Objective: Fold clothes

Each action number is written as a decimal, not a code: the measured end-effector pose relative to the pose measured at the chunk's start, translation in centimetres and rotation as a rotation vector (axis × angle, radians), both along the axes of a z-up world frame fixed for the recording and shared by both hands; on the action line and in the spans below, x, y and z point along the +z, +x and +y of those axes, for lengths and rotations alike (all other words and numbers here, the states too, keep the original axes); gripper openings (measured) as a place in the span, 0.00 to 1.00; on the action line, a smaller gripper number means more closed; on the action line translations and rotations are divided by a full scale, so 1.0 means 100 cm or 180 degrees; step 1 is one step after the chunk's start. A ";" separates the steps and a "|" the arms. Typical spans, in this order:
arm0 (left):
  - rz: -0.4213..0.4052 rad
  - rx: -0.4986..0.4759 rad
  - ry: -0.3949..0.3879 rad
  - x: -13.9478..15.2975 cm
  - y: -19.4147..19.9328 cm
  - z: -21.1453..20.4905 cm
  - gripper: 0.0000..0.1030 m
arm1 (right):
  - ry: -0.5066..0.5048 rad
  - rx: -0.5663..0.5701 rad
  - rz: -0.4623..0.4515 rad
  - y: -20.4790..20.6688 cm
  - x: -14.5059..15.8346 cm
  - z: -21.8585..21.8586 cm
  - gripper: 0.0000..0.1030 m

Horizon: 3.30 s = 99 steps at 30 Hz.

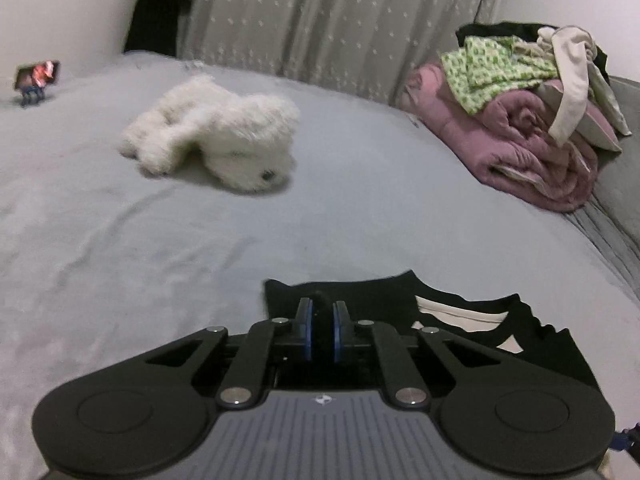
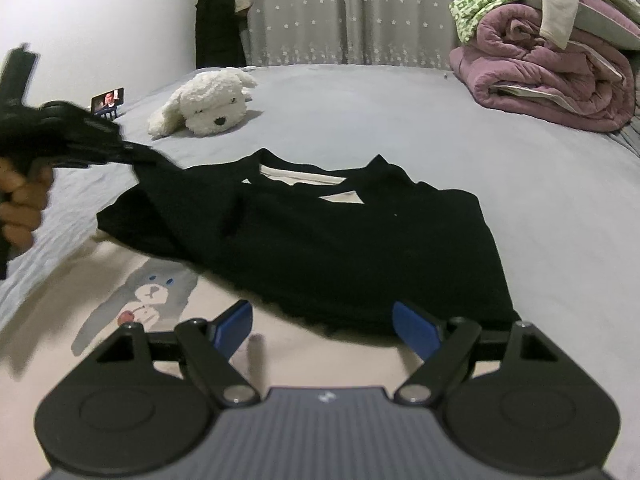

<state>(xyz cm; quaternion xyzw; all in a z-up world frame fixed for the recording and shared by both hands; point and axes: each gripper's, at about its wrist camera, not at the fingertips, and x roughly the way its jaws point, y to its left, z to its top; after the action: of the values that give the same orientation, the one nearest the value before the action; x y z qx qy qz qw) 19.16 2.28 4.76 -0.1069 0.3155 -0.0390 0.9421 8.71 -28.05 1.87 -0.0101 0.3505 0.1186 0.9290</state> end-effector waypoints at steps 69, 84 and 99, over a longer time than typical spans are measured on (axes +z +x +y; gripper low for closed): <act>-0.0144 0.0047 0.0368 -0.027 0.015 -0.002 0.03 | 0.0339 -0.0739 0.0064 0.092 0.000 -0.092 0.08; -0.0217 0.0140 0.0407 -0.030 0.013 0.006 0.04 | 0.0208 -0.1131 0.0013 0.074 0.010 -0.101 0.24; -0.0124 0.0177 0.0296 -0.011 -0.013 0.022 0.04 | 0.0085 -0.0599 0.0233 0.035 -0.006 -0.076 0.26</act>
<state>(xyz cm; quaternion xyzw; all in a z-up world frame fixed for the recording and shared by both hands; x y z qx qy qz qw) 17.84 4.48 3.63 -0.0709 0.2955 -0.0003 0.9527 12.22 -35.68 1.24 0.0395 0.3820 0.0357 0.9226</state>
